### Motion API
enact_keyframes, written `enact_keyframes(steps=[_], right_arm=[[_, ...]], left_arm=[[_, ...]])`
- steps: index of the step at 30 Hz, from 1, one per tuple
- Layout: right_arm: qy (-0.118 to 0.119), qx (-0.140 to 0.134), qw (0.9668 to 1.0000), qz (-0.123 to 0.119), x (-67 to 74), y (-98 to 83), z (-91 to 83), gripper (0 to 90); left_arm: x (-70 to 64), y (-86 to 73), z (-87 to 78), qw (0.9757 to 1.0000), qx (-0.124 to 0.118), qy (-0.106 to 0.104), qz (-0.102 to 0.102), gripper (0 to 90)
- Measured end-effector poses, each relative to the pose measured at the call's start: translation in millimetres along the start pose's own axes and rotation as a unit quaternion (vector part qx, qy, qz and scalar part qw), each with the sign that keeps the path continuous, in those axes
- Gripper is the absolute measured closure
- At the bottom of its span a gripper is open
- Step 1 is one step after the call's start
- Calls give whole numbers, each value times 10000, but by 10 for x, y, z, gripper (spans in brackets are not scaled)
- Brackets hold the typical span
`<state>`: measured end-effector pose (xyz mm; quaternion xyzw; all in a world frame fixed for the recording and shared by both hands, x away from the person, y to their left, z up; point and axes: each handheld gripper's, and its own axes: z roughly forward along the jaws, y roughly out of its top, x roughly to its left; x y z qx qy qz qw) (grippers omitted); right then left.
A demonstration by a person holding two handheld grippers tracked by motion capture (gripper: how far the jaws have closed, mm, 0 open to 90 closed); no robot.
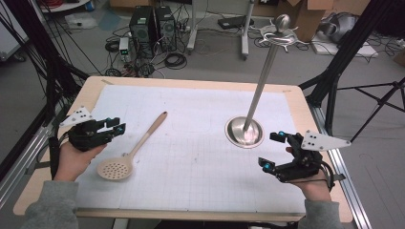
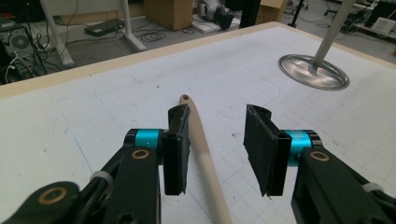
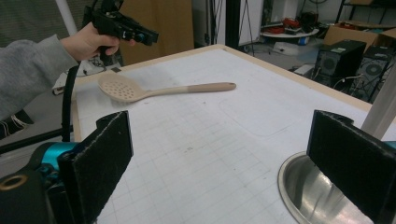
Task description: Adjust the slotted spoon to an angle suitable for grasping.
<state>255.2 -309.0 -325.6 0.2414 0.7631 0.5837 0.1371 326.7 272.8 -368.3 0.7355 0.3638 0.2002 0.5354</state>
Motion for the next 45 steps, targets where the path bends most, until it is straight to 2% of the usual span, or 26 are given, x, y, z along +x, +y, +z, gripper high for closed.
enact_keyframes(steps=[3, 10, 11, 12, 13, 14, 16, 17, 22, 24, 29, 33, 38, 45], right_arm=[[27, 50, 10000, -10, -1, -15, 14, 60], [50, 81, 10000, -16, 8, -21, 24, 60], [42, 93, 9999, -25, 7, -22, 24, 60], [26, 101, 9999, -19, 5, -25, 24, 60], [26, 101, 9999, -19, 5, -25, 24, 60], [19, 109, 9999, -6, 6, -30, 24, 60], [29, 136, 9999, 2, 9, -34, 20, 60], [20, 139, 9999, -5, 11, -35, 18, 60], [14, 133, 9999, -25, 9, -40, 6, 60], [12, 151, 9999, 8, 10, -45, 4, 60], [1, 167, 9999, 12, 5, -56, 10, 60], [-4, 202, 9998, 23, -3, -71, 15, 60], [-5, 238, 9997, 34, -8, -84, 20, 60], [26, 271, 9996, 40, 3, -89, 27, 60]], left_arm=[[7, -20, 17, 10000, 43, -48, -33, 670], [14, -68, 57, 9997, 193, -132, 58, 785], [-2, -72, 70, 9995, 176, -226, 122, 795], [-18, -73, 75, 9994, 138, -234, 234, 812], [-18, -73, 75, 9994, 138, -234, 234, 836], [-40, -77, 88, 9989, 115, -243, 388, 860], [-45, -84, 100, 9987, 121, -272, 419, 882], [-42, -95, 124, 9984, 204, -263, 457, 887], [-27, -120, 170, 9977, 241, -291, 560, 894], [-19, -128, 196, 9977, 267, -306, 545, 893], [32, -189, 294, 9961, 623, -380, 496, 893], [44, -208, 330, 9958, 659, -431, 466, 893], [71, -238, 380, 9944, 810, -435, 528, 894], [82, -296, 443, 9915, 972, -556, 664, 894]])
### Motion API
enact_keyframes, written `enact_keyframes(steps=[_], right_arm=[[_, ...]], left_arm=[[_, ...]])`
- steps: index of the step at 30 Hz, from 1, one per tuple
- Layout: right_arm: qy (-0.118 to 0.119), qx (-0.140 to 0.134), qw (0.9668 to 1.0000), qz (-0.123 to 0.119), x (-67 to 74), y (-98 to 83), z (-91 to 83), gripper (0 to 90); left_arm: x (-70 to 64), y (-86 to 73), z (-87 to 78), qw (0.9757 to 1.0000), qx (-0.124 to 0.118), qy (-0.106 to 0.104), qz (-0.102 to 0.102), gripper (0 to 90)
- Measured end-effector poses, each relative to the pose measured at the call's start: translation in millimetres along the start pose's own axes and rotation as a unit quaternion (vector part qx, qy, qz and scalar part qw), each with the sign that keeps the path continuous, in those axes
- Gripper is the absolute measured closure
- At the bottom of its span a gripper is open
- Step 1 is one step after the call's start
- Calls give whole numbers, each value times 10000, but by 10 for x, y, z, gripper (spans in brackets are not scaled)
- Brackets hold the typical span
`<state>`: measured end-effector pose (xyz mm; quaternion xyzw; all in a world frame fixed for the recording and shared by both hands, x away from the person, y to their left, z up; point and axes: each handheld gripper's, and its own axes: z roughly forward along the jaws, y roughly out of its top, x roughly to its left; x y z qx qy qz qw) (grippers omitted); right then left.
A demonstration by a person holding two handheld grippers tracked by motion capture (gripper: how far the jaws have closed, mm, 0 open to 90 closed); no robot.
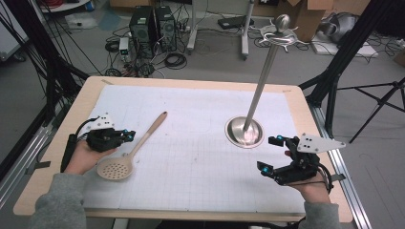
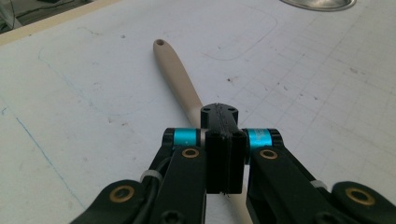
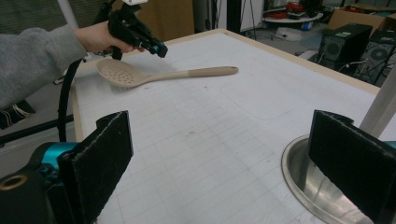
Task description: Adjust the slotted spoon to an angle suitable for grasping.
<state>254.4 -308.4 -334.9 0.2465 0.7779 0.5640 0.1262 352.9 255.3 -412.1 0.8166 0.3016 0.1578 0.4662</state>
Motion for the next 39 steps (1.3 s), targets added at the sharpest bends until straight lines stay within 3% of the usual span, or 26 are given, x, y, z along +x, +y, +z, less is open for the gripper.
enact_keyframes(steps=[6, 9, 11, 18, 22, 26, 30, 35, 39], right_arm=[[0, 7, 10000, 10, -4, -11, 2, 60], [-11, 16, 10000, 4, -9, -18, 4, 60], [-7, 32, 10000, 14, -9, -22, 5, 60], [-1, 84, 10000, 48, -15, -38, 30, 60], [19, 73, 10000, 12, -5, -25, 32, 60], [42, 77, 10000, 20, 1, -23, 31, 60], [47, 58, 10000, 27, -6, -23, 20, 60], [27, 22, 10000, 10, -13, -25, 5, 60], [40, 19, 10000, -6, -5, -17, 5, 60]], left_arm=[[20, -24, 77, 9999, 97, 54, 125, 893], [64, -28, 129, 9996, 231, 150, -6, 894], [78, -1, 163, 9995, 296, 109, -5, 895], [104, 5, 191, 9993, 357, 124, -55, 895], [94, 13, 191, 9995, 312, 31, -58, 895], [89, -10, 249, 9986, 519, 54, -85, 895], [92, -15, 271, 9975, 655, 106, -251, 895], [71, -31, 315, 9971, 754, 42, 1, 897], [71, -34, 317, 9975, 705, -27, 15, 897]])
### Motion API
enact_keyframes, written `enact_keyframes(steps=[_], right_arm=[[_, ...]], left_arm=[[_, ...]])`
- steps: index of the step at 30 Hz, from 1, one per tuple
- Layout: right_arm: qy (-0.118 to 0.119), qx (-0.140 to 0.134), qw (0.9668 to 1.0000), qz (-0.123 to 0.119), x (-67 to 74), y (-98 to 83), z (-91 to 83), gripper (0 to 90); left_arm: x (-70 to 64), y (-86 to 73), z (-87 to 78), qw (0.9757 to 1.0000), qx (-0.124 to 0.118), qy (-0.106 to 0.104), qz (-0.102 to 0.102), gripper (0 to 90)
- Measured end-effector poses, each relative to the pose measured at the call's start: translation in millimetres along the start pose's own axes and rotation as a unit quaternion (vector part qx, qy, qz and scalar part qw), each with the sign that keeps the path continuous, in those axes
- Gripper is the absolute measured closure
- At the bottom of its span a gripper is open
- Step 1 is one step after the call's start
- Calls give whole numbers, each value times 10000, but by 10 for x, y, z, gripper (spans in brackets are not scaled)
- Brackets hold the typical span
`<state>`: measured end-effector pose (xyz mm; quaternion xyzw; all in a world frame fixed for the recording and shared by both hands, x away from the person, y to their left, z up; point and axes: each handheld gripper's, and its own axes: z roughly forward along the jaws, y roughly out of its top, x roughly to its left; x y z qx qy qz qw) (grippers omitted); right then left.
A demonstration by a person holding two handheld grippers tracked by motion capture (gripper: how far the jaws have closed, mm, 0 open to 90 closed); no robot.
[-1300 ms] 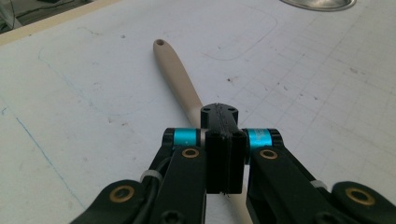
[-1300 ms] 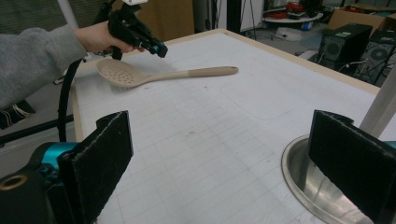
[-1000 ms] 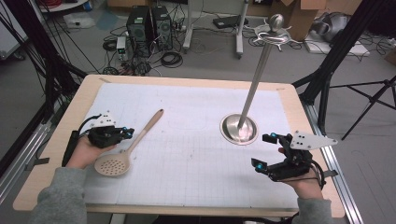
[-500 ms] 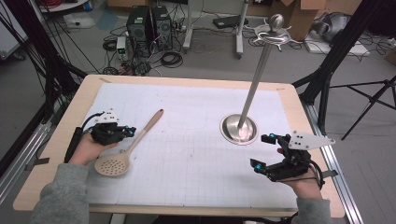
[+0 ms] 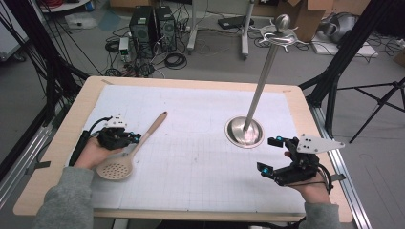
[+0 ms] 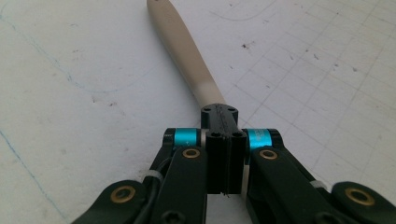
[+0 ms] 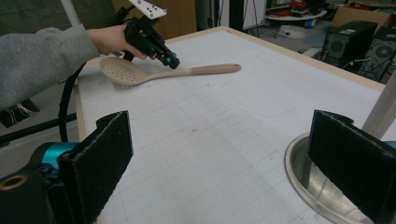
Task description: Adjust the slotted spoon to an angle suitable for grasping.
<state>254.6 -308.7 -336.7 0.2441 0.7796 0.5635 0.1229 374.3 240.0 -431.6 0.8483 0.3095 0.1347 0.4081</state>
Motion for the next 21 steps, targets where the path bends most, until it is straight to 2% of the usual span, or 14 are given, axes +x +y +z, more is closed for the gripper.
enact_keyframes(steps=[2, 6, 10, 21], right_arm=[[16, 4, 10000, 14, 6, 3, 3, 60], [14, 27, 10000, 12, 3, -4, 7, 60], [22, 57, 10000, 44, 3, -14, 10, 60], [3, 40, 10000, 49, 0, -18, -15, 60]], left_arm=[[4, -7, 17, 10000, 63, -1, 73, 897], [12, -14, 35, 10000, 41, -56, -18, 897], [14, -19, 49, 10000, 30, -80, 18, 897], [-42, -13, 84, 9991, -87, -316, 286, 896]])
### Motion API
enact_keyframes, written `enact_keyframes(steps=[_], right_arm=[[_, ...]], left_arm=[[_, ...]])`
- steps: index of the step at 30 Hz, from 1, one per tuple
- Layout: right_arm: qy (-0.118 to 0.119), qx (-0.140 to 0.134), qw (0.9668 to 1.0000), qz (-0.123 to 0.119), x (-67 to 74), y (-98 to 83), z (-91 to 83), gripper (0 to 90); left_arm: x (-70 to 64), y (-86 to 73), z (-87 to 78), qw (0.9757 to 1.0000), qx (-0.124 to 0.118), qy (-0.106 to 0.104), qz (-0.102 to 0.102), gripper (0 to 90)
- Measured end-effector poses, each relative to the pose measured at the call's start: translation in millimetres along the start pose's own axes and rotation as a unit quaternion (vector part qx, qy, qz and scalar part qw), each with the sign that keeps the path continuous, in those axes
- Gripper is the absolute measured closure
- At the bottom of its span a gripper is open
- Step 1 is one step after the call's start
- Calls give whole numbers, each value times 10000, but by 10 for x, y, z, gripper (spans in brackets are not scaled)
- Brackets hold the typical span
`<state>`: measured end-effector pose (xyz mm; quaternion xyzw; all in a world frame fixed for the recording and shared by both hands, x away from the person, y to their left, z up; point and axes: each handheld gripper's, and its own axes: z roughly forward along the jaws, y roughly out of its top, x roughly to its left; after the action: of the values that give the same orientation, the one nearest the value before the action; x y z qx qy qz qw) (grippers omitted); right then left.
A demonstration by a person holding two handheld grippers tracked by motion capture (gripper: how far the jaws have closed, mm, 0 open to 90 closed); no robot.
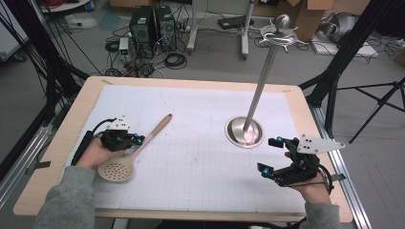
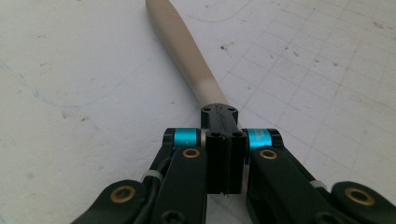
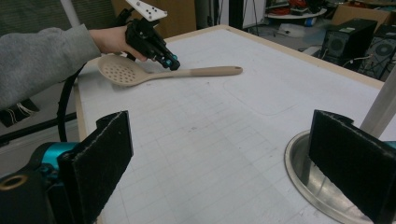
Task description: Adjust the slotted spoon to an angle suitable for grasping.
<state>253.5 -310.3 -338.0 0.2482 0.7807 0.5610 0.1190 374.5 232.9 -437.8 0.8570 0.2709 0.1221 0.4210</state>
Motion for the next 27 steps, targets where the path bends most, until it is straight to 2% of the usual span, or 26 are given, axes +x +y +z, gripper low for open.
enact_keyframes(steps=[3, 10, 15, 20, 22, 25, 27], right_arm=[[5, 4, 10000, -5, -2, -5, 4, 60], [11, 20, 10000, -8, 1, -7, 17, 60], [9, 59, 10000, 7, 1, -12, 19, 60], [10, 69, 10000, 0, 4, -11, 18, 60], [11, 71, 10000, 2, 6, -9, 19, 60], [18, 73, 10000, 11, 8, -10, 24, 60], [11, 67, 10000, -28, 5, -6, 23, 60]], left_arm=[[-13, 0, 6, 9999, -27, -87, 96, 896], [-37, 3, 23, 9995, -61, -254, 172, 897], [-52, 6, 35, 9993, -74, -356, 120, 896], [-70, 12, 49, 9987, -72, -473, 153, 896], [-76, 13, 52, 9987, -69, -489, 149, 896], [-82, 19, 52, 9993, -33, -324, 187, 896], [-76, 38, 3, 9994, -119, -268, 173, 896]])
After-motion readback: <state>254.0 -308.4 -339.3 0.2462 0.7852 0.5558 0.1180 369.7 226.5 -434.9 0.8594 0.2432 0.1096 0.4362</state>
